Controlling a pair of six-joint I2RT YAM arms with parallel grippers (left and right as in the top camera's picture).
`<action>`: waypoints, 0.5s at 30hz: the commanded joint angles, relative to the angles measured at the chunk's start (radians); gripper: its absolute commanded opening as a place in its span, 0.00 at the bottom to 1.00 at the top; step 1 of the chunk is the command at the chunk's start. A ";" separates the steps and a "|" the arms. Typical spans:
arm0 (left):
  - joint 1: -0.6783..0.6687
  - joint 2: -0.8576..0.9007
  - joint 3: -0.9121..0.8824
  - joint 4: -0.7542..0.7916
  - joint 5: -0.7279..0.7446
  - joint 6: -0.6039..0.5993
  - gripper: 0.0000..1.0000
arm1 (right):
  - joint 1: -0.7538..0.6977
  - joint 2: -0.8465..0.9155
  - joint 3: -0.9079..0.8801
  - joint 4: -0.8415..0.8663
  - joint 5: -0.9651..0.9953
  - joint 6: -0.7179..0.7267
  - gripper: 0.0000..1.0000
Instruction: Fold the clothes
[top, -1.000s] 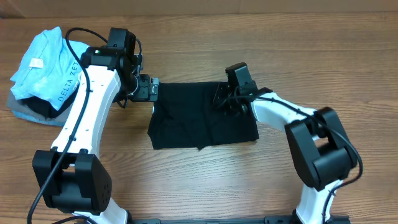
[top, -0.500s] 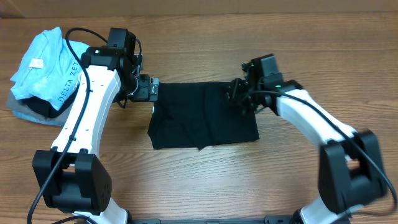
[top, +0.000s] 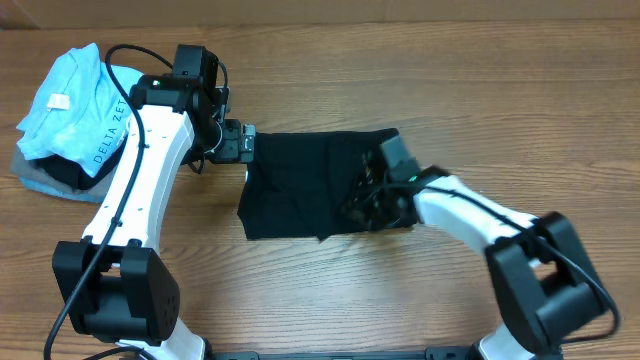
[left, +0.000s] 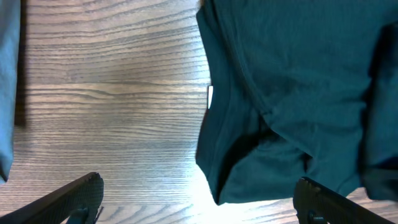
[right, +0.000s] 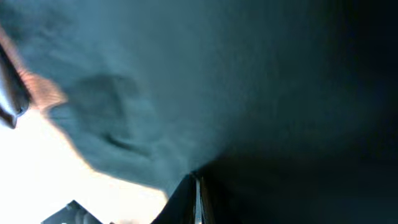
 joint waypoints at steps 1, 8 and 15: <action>0.003 0.004 0.018 0.001 0.008 0.015 1.00 | 0.059 0.053 -0.040 0.110 -0.002 0.154 0.06; 0.003 0.004 0.018 0.001 0.008 0.015 1.00 | 0.065 0.026 -0.002 0.299 -0.175 -0.062 0.07; 0.004 0.004 0.018 0.001 0.008 0.015 1.00 | 0.018 -0.141 0.013 0.229 -0.209 -0.200 0.20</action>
